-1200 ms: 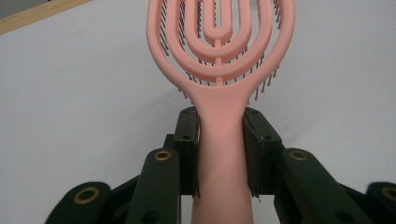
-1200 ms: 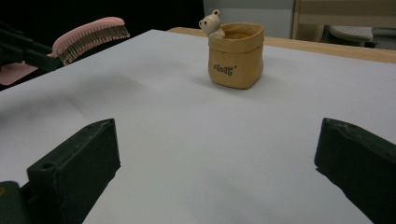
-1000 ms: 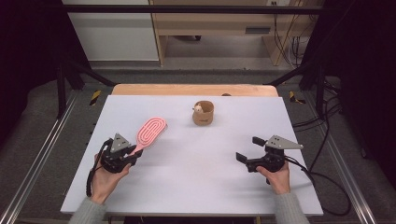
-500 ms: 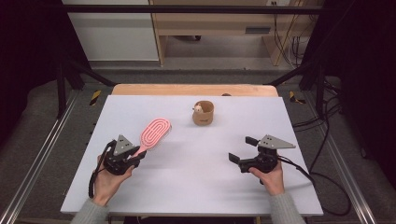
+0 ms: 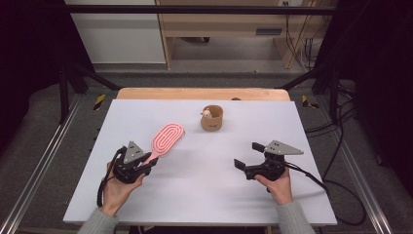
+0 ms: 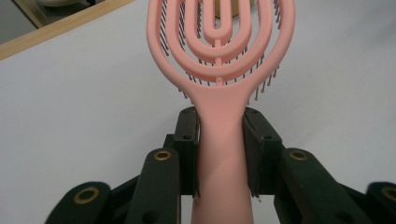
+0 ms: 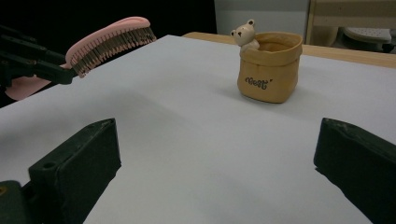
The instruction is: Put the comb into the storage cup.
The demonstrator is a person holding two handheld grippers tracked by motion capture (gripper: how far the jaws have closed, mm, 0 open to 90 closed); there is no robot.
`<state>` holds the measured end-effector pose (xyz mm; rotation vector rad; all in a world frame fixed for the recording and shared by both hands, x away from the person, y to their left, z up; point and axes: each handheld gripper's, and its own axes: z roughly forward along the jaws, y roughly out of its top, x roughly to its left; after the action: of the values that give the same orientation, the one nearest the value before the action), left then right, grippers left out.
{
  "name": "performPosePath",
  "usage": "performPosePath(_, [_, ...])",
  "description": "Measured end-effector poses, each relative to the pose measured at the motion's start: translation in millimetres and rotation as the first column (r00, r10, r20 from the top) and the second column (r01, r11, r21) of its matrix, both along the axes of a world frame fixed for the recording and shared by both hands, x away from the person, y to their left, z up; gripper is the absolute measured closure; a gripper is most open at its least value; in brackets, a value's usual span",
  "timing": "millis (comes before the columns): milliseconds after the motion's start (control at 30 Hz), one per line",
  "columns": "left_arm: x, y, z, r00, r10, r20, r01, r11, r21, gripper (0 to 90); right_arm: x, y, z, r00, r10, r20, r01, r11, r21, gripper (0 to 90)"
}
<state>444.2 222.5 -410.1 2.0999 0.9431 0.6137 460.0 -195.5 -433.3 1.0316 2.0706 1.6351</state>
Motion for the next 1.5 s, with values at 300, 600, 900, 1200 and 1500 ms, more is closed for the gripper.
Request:
performPosePath(300, [2.1, -9.7, 6.4, 0.9997, -0.014, 0.019, 0.015, 0.9999, -0.005, 69.1, 0.8, 10.2, 8.0, 1.0000, 0.004, 0.007, -0.004, 1.000, 0.009, 0.8])
performPosePath(600, [4.2, -21.2, 10.3, 0.9992, -0.019, 0.034, 0.019, 0.9997, -0.014, 69.1, 1.6, 18.7, 17.2, 0.9998, 0.010, 0.014, -0.011, 1.000, 0.026, 0.8])
performPosePath(900, [5.6, -32.9, 8.4, 0.9990, -0.023, 0.039, 0.024, 0.9997, -0.007, 69.1, 3.2, 28.5, 23.8, 0.9996, 0.018, 0.020, -0.018, 0.999, 0.038, 0.7])
performPosePath(1200, [6.0, -43.2, 8.5, 0.9986, -0.032, 0.043, 0.033, 0.9994, -0.009, 69.1, 6.8, 39.0, 25.0, 0.9996, 0.025, 0.015, -0.025, 0.999, 0.038, 0.7])
performPosePath(1500, [6.7, -53.6, 9.6, 0.9977, -0.036, 0.057, 0.036, 0.9993, -0.013, 69.1, 9.9, 47.4, 26.9, 0.9996, 0.027, 0.006, -0.027, 0.998, 0.049, 0.8])
